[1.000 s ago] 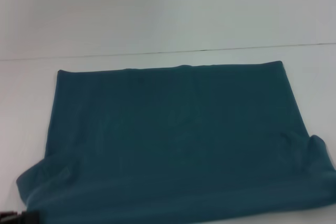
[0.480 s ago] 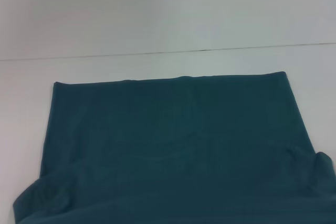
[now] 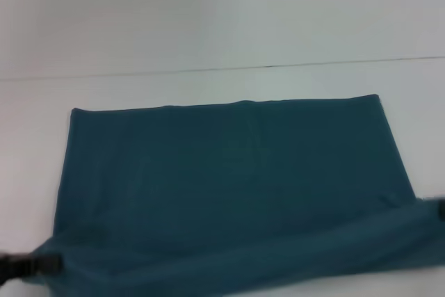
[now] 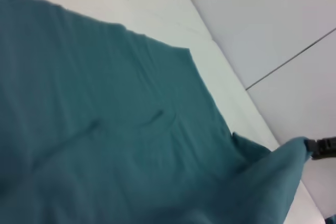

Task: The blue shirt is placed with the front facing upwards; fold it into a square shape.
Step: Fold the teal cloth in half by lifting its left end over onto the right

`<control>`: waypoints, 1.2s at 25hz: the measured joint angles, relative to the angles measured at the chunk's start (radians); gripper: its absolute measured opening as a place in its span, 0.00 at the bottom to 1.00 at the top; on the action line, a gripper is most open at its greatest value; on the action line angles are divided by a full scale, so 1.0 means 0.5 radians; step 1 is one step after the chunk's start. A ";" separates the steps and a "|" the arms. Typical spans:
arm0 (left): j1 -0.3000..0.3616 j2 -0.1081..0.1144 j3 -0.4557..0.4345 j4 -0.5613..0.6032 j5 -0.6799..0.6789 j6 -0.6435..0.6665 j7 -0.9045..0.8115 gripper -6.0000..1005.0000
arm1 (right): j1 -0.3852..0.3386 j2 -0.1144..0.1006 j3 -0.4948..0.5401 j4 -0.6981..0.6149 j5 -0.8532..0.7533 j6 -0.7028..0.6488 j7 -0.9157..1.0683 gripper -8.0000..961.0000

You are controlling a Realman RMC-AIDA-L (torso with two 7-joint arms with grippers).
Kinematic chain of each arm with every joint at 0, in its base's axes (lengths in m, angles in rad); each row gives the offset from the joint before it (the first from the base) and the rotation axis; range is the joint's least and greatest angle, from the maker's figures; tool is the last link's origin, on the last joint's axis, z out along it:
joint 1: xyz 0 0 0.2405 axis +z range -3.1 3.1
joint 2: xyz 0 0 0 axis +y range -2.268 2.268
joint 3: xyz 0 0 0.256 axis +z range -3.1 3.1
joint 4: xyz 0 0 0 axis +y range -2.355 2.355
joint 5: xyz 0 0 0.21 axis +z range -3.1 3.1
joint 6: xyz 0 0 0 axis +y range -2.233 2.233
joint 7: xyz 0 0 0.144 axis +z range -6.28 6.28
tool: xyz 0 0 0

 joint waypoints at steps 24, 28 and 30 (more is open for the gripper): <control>-0.767 0.318 0.097 -0.616 0.327 -1.021 -0.045 0.02 | 0.526 -0.129 -0.107 0.276 -0.009 0.847 0.224 0.07; -0.822 0.333 0.115 -0.665 0.328 -1.123 -0.034 0.02 | 0.551 -0.116 -0.107 0.305 -0.002 0.955 0.239 0.07; -0.844 0.337 0.127 -0.693 0.328 -1.174 -0.029 0.02 | 0.568 -0.110 -0.107 0.306 -0.001 0.985 0.245 0.07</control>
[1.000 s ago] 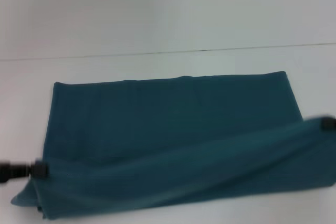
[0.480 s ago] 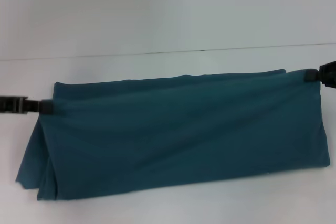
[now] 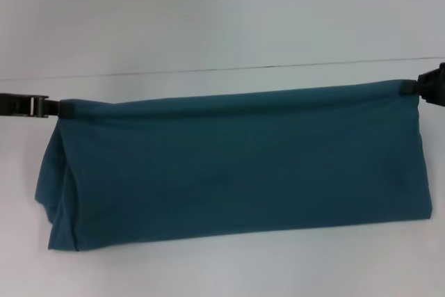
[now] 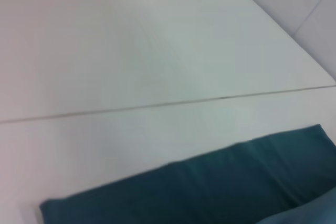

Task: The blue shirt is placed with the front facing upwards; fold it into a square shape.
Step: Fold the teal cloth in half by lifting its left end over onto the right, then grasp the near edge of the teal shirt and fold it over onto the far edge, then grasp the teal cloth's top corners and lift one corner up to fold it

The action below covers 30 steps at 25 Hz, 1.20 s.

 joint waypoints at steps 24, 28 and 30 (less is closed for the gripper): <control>-0.086 -0.209 0.081 -0.215 -0.022 -1.117 0.149 0.03 | 0.305 0.277 -0.067 0.293 0.089 1.131 -0.102 0.07; -0.087 -0.258 0.140 -0.210 -0.015 -1.284 0.148 0.06 | 0.369 0.309 -0.113 0.326 0.081 1.293 -0.153 0.11; -0.072 -0.258 0.144 -0.188 -0.014 -1.265 0.133 0.13 | 0.354 0.309 -0.141 0.287 0.080 1.296 -0.172 0.20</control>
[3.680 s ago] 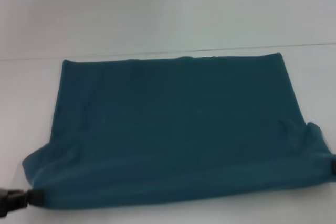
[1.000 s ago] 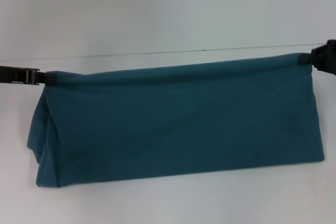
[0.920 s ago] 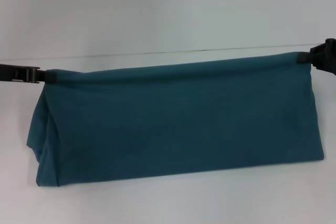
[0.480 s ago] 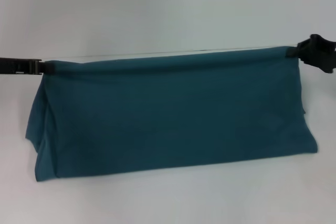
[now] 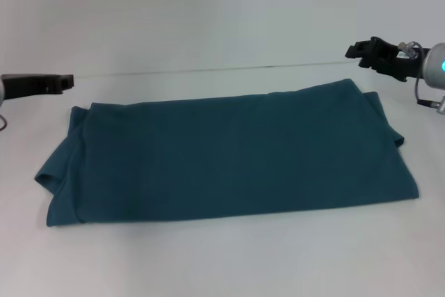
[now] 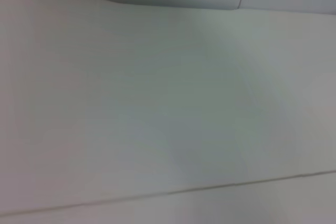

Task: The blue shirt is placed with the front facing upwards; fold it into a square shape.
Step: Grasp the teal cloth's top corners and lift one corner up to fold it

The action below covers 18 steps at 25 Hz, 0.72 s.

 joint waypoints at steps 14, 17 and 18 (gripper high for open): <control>0.418 -0.003 0.464 0.624 0.078 0.671 -0.802 0.68 | -0.419 0.211 -0.135 -0.640 0.149 -0.455 -0.477 0.77; 0.380 -0.015 0.474 0.627 0.214 0.694 -0.829 0.76 | -0.446 0.210 -0.135 -0.633 0.154 -0.494 -0.477 0.85; 0.365 -0.021 0.478 0.622 0.250 0.701 -0.830 0.79 | -0.454 0.211 -0.135 -0.633 0.155 -0.506 -0.477 0.87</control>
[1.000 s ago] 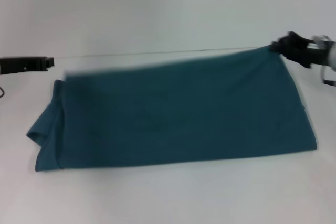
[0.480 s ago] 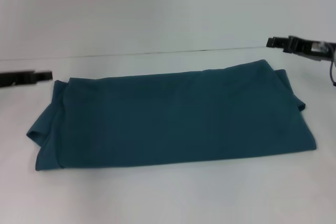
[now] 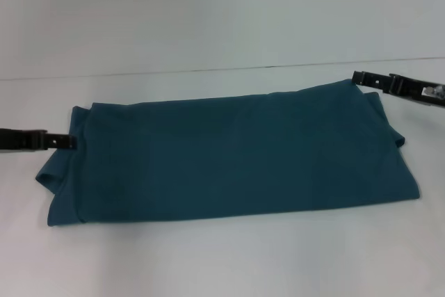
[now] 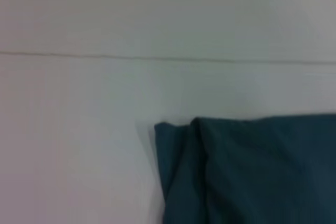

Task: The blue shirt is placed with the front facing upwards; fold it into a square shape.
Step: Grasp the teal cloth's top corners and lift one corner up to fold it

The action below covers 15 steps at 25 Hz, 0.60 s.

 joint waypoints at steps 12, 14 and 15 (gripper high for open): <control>-0.173 0.025 0.009 -0.241 0.240 -0.049 -0.052 0.94 | -0.032 0.009 -0.004 0.007 -0.009 -0.057 -0.001 0.98; -0.178 0.029 0.009 -0.256 0.236 -0.065 -0.051 0.94 | -0.034 0.008 -0.006 0.007 -0.011 -0.072 -0.002 0.98; -0.181 0.032 0.009 -0.264 0.234 -0.072 -0.050 0.94 | -0.034 0.008 -0.006 0.007 -0.011 -0.072 -0.002 0.98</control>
